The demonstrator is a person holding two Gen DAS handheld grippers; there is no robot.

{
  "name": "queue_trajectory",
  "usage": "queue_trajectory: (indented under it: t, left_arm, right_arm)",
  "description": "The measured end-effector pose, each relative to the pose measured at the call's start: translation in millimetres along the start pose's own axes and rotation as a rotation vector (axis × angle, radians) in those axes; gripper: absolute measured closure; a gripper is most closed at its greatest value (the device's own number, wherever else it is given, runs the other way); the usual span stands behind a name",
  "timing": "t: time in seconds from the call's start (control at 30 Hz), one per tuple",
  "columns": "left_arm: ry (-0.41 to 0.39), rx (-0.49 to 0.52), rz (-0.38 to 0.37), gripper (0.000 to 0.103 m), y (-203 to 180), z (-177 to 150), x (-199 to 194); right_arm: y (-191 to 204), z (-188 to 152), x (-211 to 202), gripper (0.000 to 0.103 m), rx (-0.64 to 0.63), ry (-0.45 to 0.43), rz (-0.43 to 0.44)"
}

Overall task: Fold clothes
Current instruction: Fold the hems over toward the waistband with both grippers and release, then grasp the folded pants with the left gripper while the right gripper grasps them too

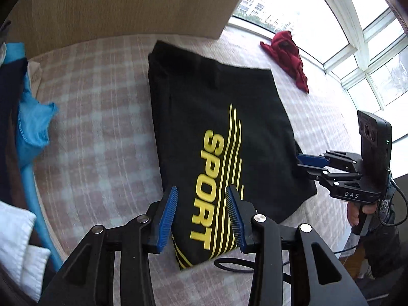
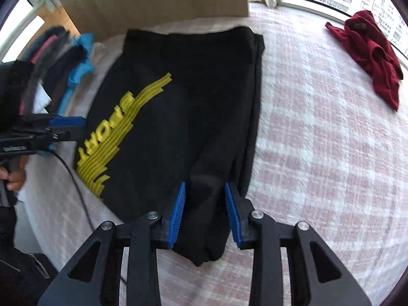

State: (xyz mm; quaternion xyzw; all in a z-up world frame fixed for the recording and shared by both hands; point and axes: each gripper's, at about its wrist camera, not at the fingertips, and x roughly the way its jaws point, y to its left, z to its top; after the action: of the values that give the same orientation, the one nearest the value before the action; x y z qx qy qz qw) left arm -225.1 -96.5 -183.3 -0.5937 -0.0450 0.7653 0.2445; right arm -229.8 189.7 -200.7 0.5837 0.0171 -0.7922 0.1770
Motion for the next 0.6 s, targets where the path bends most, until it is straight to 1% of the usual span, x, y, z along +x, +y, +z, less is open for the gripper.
queue_trajectory:
  t: [0.07,0.1,0.13,0.17,0.2,0.23,0.27,0.33,0.4,0.47,0.6]
  left_arm:
    - [0.031,-0.005,0.051,0.065,4.2,-4.5,10.3]
    - [0.03,-0.027,0.068,0.065,8.7,-2.2,11.8]
    - [0.012,-0.048,0.063,0.065,12.6,1.8,9.4]
    - [-0.01,-0.069,0.059,0.065,16.2,6.9,6.5]
    - [-0.04,-0.087,0.057,0.065,18.9,14.6,2.3]
    - [-0.068,-0.101,0.051,0.063,21.5,22.7,-0.7]
    - [-0.087,-0.108,0.044,0.061,23.4,31.7,-0.6]
    - [-0.112,-0.126,0.057,0.06,24.8,50.4,3.8]
    - [-0.132,-0.123,0.101,0.059,26.6,69.4,10.4]
    - [-0.15,-0.137,0.117,0.059,30.2,84.2,16.5]
    - [-0.171,-0.182,0.121,0.057,43.5,108.7,30.0]
  right_arm:
    - [-5.4,2.5,-11.3,0.071,0.038,-0.026,0.035]
    - [-8.8,5.5,-18.0,0.071,0.06,-0.042,0.061]
    - [-12.6,8.8,-25.0,0.071,0.08,-0.064,0.082]
    - [-17.5,14.0,-32.4,0.064,0.092,-0.107,0.081]
    - [-23.1,20.6,-36.2,0.05,0.103,-0.14,0.059]
    - [-28.1,27.4,-38.7,0.046,0.112,-0.169,0.037]
    - [-30.4,35.5,-36.0,0.045,0.114,-0.18,0.022]
    - [-35.2,51.6,-26.9,0.045,0.111,-0.187,0.007]
    - [-42.2,68.1,-15.4,0.045,0.104,-0.18,-0.016]
    - [-48.2,79.9,-4.0,0.045,0.099,-0.175,-0.011]
    - [-54.9,105.3,20.2,0.045,0.125,-0.175,0.018]
